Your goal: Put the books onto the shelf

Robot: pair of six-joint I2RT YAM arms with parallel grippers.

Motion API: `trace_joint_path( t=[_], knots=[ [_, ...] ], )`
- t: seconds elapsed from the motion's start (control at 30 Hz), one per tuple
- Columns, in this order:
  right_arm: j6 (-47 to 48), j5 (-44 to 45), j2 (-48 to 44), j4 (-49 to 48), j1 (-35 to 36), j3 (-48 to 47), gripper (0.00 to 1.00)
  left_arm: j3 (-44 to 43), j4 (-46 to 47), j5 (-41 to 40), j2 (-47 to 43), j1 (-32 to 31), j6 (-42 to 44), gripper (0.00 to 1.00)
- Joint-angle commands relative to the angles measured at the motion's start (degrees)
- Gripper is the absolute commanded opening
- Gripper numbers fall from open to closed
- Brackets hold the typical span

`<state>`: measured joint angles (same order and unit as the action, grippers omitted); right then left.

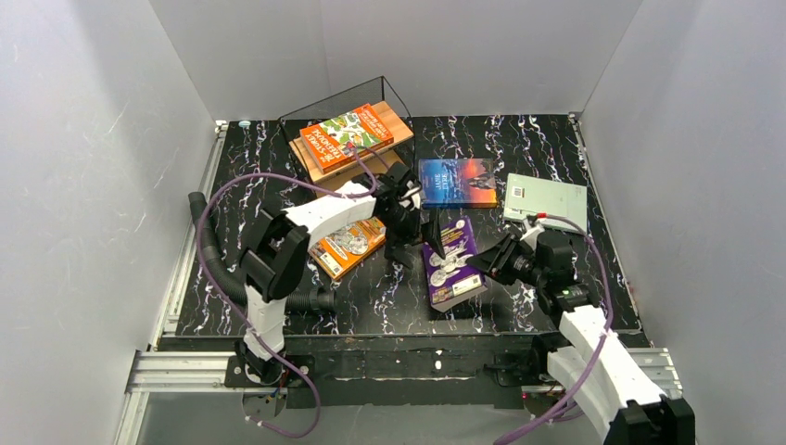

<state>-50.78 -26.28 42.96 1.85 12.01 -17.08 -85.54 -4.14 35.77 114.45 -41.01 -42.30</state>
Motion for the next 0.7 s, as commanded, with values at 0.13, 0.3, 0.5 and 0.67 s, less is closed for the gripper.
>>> trace_joint_path(
  t=[0.13, 0.3, 0.5, 0.67],
  knots=[
    [-0.10, 4.27, -5.62, 11.99, 0.03, -11.68, 0.01, -8.62, -21.51, -9.44, -14.03, 0.30, 11.46, 0.98],
    [-0.90, 6.30, -4.23, 10.57, 1.74, -19.44, 0.01, -13.17, -29.12, -15.16, -22.79, 0.32, 17.29, 0.98],
    [-3.08, 9.10, 4.31, 1.09, 7.73, -29.96, 0.01, -17.63, -37.49, -21.96, -28.26, 2.21, 19.92, 0.98],
    [-4.60, 12.09, 16.95, -7.78, 14.15, -40.63, 0.01, -19.30, -42.17, -27.93, -33.76, 5.52, 18.82, 0.98]
  ],
)
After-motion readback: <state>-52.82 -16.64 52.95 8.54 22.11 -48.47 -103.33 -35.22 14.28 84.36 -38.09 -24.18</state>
